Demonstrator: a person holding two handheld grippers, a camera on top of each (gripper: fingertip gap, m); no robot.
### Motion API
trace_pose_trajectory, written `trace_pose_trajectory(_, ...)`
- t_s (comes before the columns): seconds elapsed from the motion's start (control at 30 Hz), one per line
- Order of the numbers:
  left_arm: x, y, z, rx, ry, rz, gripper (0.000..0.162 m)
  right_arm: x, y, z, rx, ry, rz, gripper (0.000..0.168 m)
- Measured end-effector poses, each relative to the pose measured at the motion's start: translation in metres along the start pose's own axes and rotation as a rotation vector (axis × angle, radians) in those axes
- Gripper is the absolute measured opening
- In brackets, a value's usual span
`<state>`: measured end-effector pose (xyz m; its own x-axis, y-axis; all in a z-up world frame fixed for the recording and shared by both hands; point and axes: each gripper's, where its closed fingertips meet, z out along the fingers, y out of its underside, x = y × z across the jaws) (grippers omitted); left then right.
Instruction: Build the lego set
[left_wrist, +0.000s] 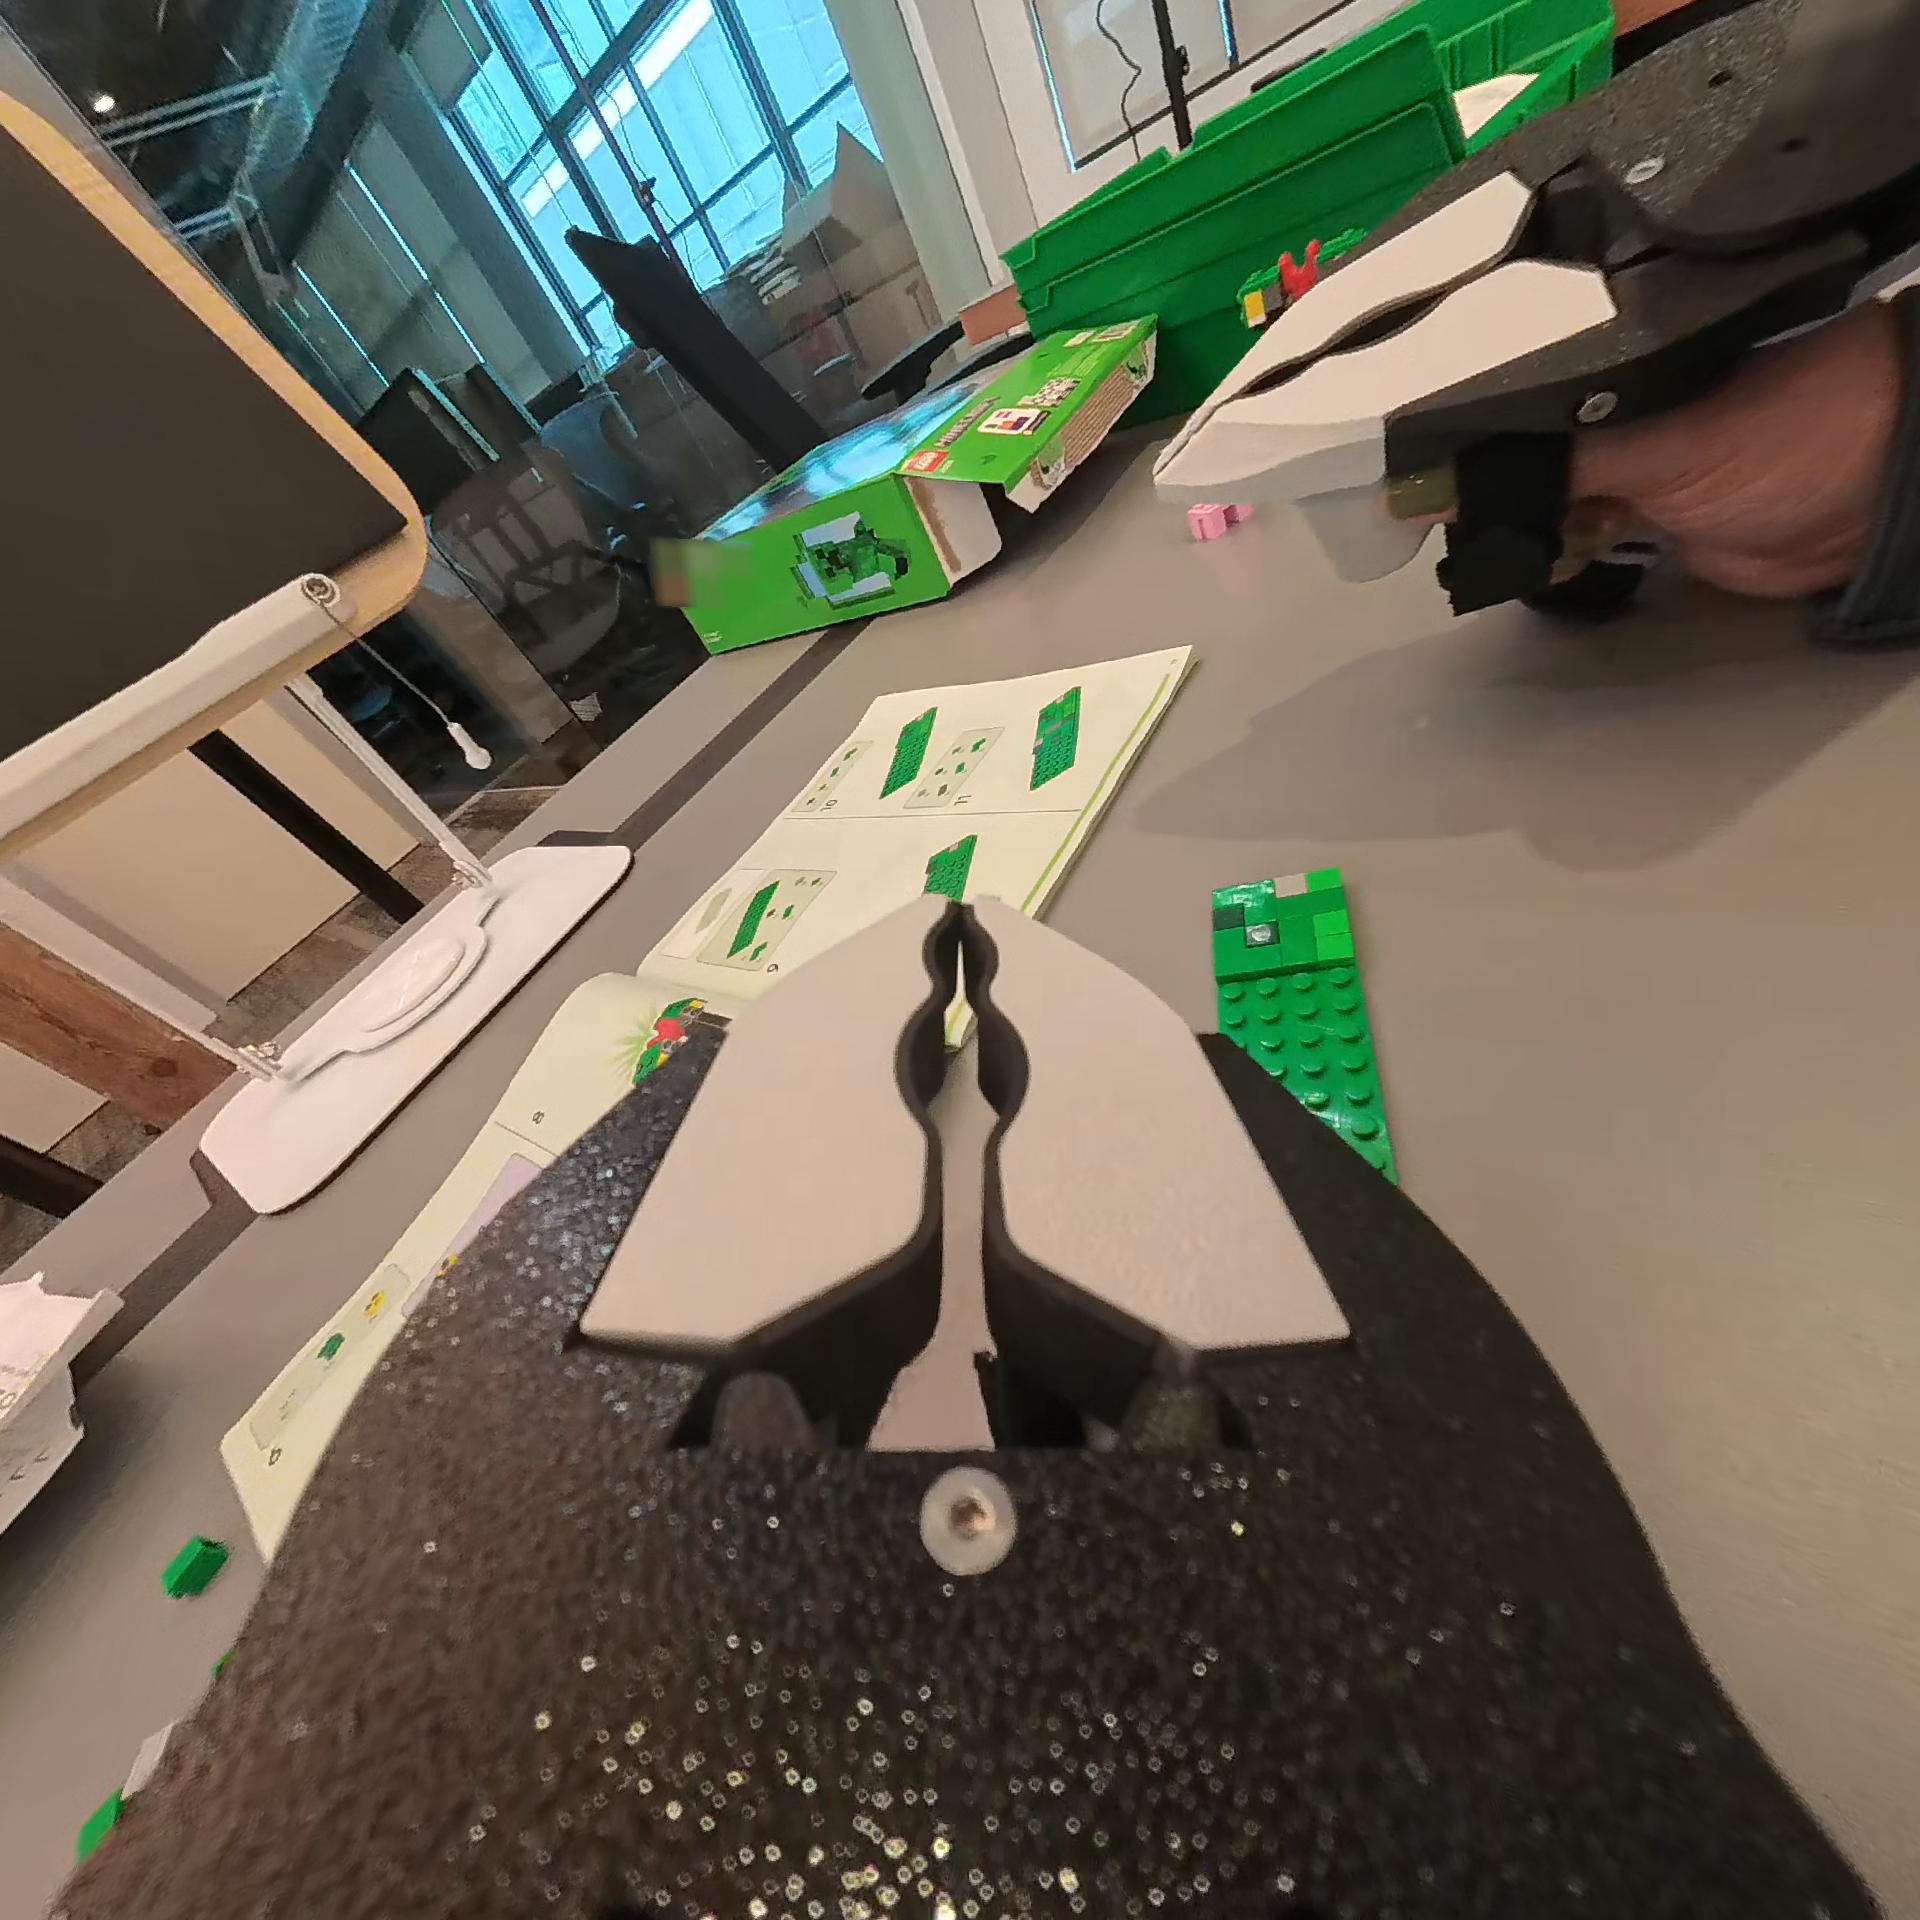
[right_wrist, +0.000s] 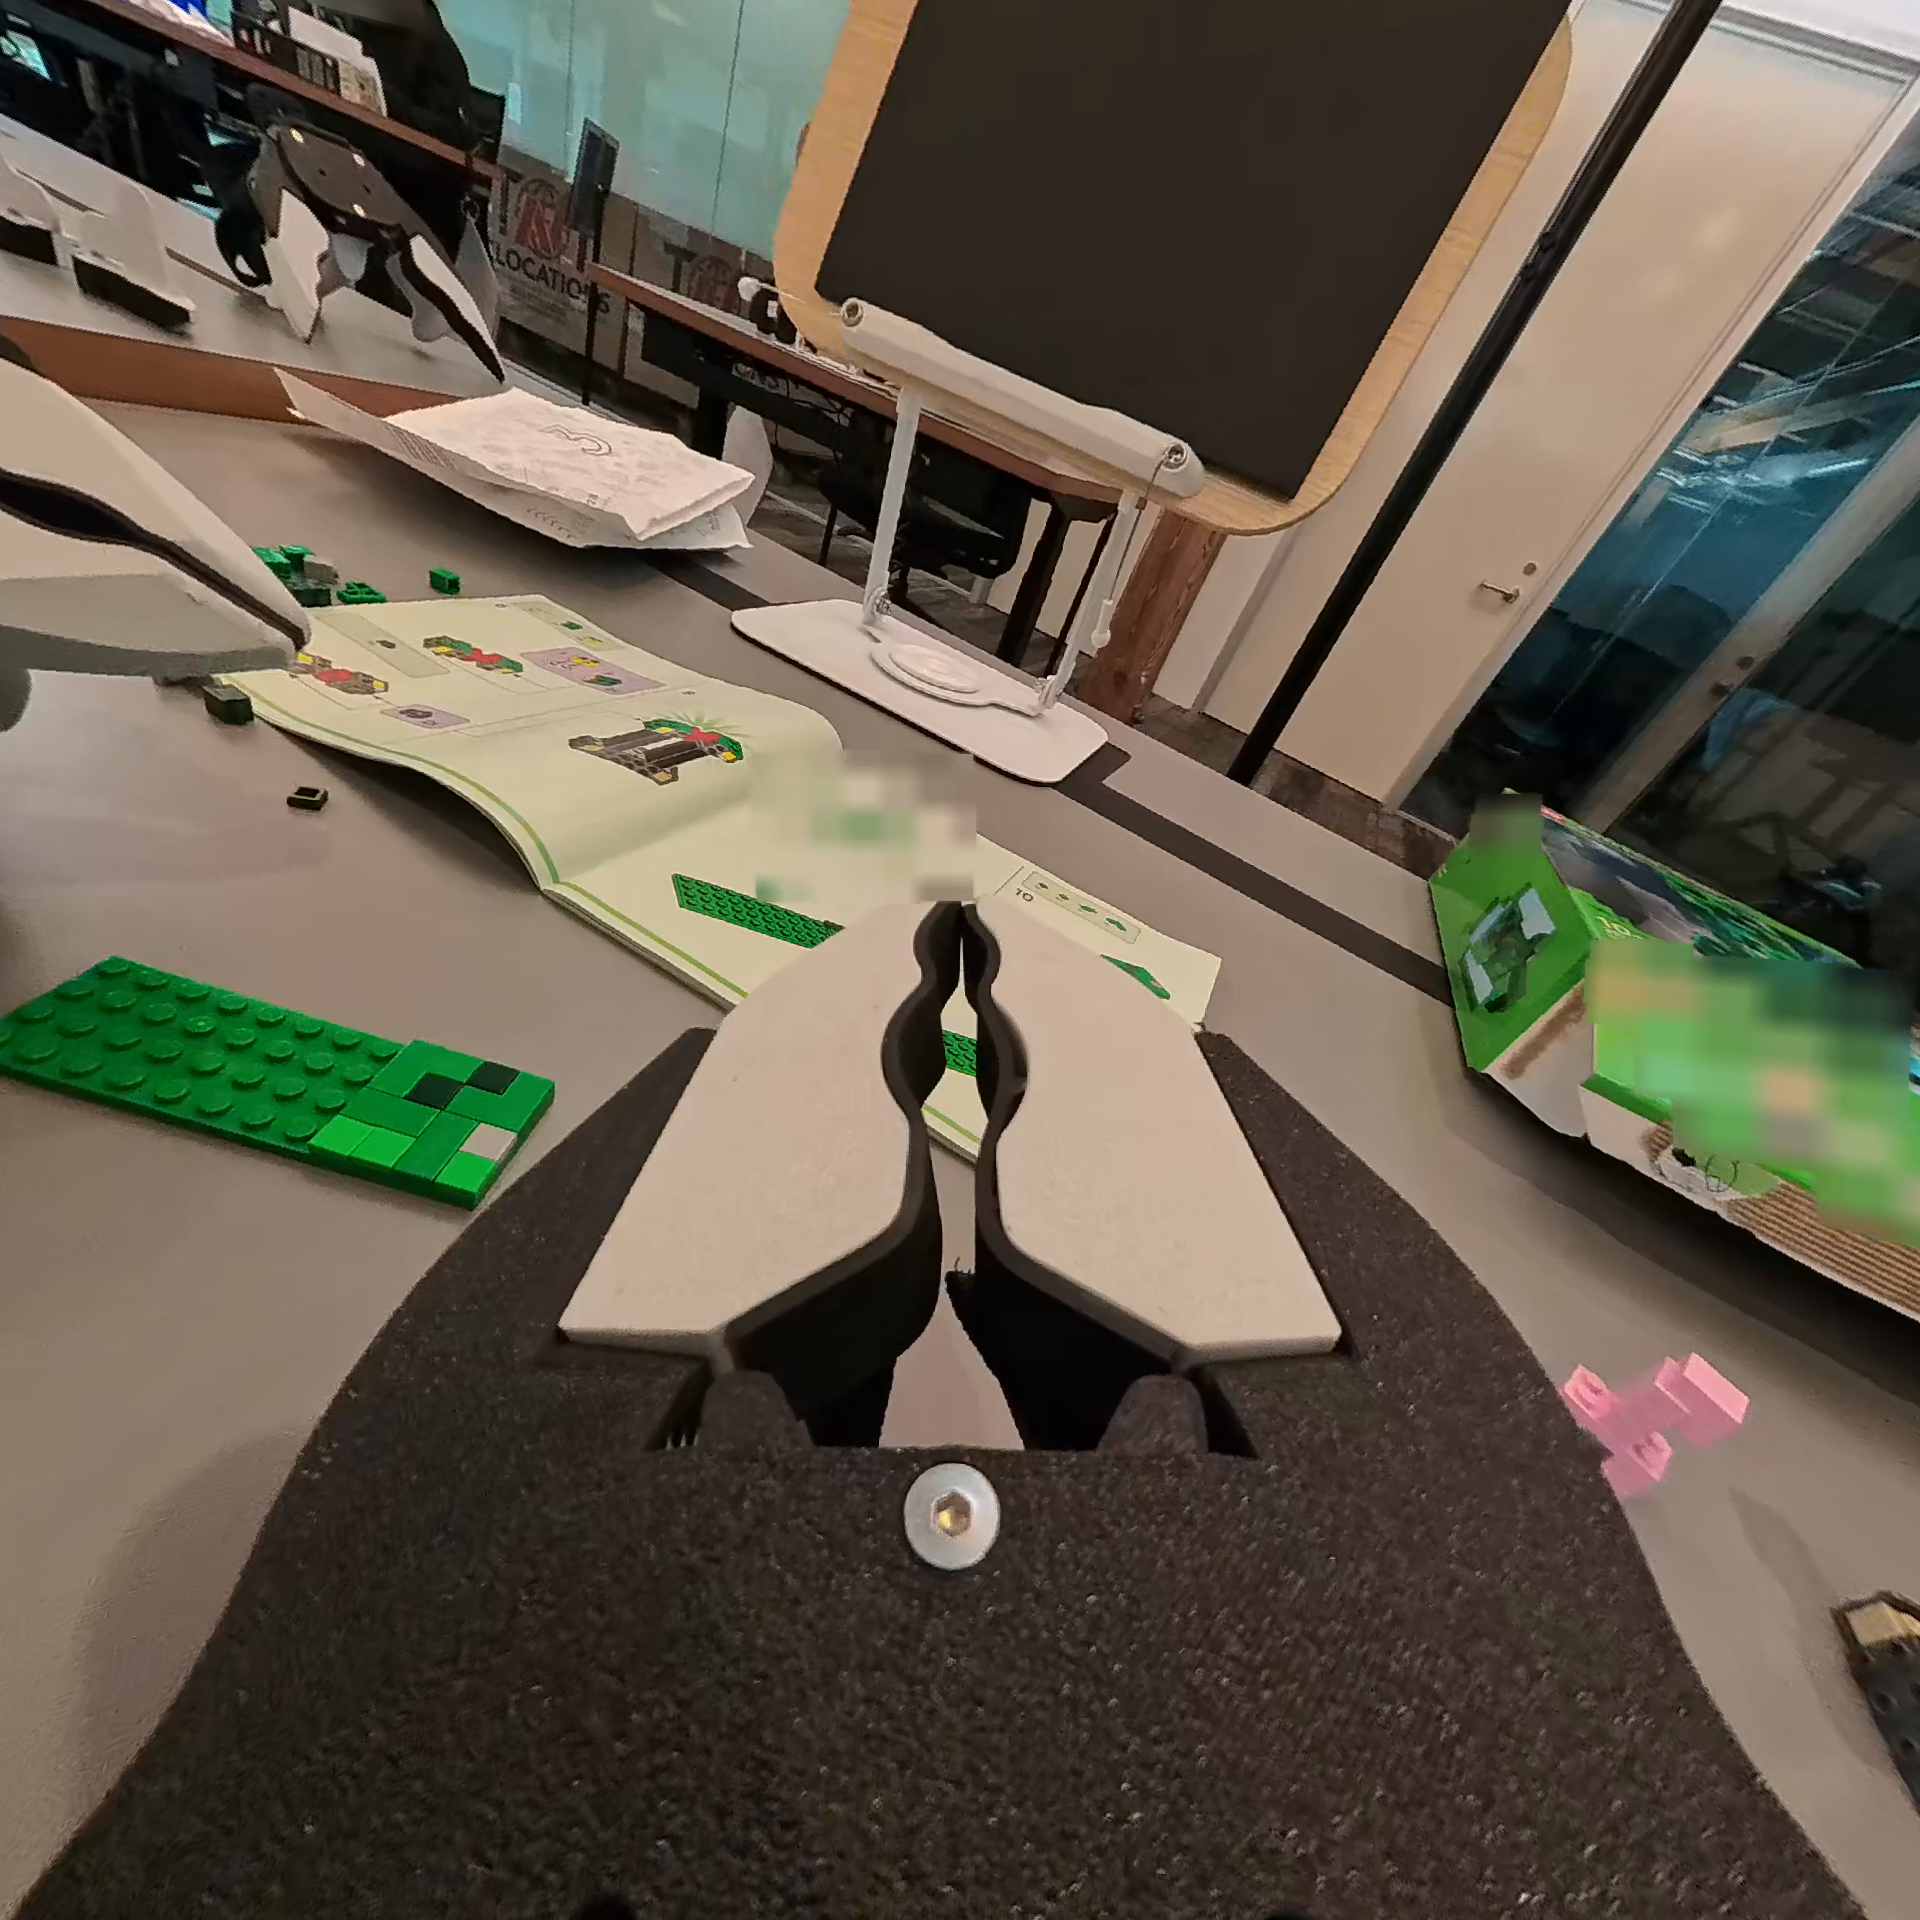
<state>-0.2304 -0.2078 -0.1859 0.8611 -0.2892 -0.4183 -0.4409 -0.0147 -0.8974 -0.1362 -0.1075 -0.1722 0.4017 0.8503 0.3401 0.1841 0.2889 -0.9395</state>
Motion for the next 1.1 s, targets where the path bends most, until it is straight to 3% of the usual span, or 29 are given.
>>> trace_pose_trajectory(0.13,-0.001,-0.002,-0.001,0.012,-0.014,0.018,0.0,0.014,0.007,-0.001,-0.049,0.1,0.002,0.0)
trace_pose_trajectory(0.3,0.0,-0.002,0.0,0.013,-0.012,0.019,0.0,0.029,0.021,-0.002,-0.141,0.144,0.128,0.019)
trace_pose_trajectory(1.1,0.006,0.0,0.002,0.005,0.029,0.024,0.0,0.006,0.026,0.004,-0.199,0.079,-0.079,0.009)
